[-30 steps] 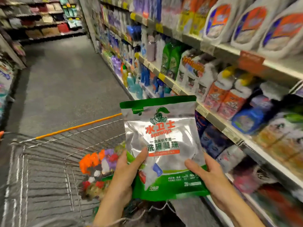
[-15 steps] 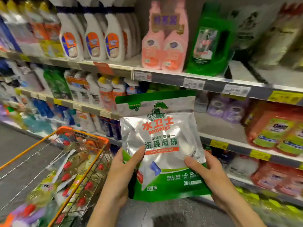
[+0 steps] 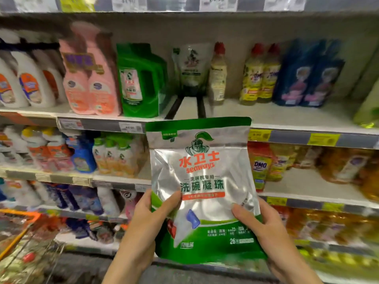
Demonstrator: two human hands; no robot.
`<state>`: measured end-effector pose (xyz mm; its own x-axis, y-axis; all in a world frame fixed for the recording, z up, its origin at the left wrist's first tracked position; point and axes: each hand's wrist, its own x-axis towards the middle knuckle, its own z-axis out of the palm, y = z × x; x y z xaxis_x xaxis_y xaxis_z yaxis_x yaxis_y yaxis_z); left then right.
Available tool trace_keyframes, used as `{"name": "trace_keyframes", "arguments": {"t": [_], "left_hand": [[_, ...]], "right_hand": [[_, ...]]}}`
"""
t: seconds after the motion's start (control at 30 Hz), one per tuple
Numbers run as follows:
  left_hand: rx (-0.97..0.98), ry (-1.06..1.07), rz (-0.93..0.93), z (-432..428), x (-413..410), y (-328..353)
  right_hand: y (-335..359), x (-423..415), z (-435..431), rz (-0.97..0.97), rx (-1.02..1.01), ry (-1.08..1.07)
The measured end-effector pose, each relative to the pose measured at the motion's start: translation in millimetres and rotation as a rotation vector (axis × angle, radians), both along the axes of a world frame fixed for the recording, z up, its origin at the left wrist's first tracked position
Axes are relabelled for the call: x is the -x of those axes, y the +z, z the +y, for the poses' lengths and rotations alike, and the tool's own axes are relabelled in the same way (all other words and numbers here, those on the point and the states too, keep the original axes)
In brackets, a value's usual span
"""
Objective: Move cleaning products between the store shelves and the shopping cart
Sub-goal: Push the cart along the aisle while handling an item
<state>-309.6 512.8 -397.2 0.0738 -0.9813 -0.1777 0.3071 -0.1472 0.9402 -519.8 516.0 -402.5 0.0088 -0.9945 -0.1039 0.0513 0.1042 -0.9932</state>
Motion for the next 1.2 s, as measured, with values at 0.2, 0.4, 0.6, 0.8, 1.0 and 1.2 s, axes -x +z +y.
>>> {"name": "trace_keyframes", "arguments": {"t": [0.2,0.4,0.6,0.8,1.0,1.2], "left_hand": [[0.12,-0.06,-0.034,-15.6,50.9,33.6],[0.203,-0.029,-0.076,-42.2,56.7,67.0],[0.33,-0.013,-0.097,-76.6,31.0,96.7],[0.509,-0.056,-0.189,-124.1,-25.7,126.0],[0.813,-0.181,-0.428,-170.1,-78.2,179.7],[0.982,0.042,-0.569,-209.6,-98.8,230.7]], "right_hand": [[28.6,57.8,-17.3,0.018,0.081,-0.007],[60.8,59.3,-40.9,0.012,0.126,0.005],[86.0,30.8,-74.9,-0.045,0.209,-0.046],[123.9,-15.7,-111.7,-0.055,0.262,-0.119],[173.5,-61.4,-156.5,-0.123,0.376,-0.065],[222.3,-92.9,-192.5,-0.251,0.593,0.004]]}}
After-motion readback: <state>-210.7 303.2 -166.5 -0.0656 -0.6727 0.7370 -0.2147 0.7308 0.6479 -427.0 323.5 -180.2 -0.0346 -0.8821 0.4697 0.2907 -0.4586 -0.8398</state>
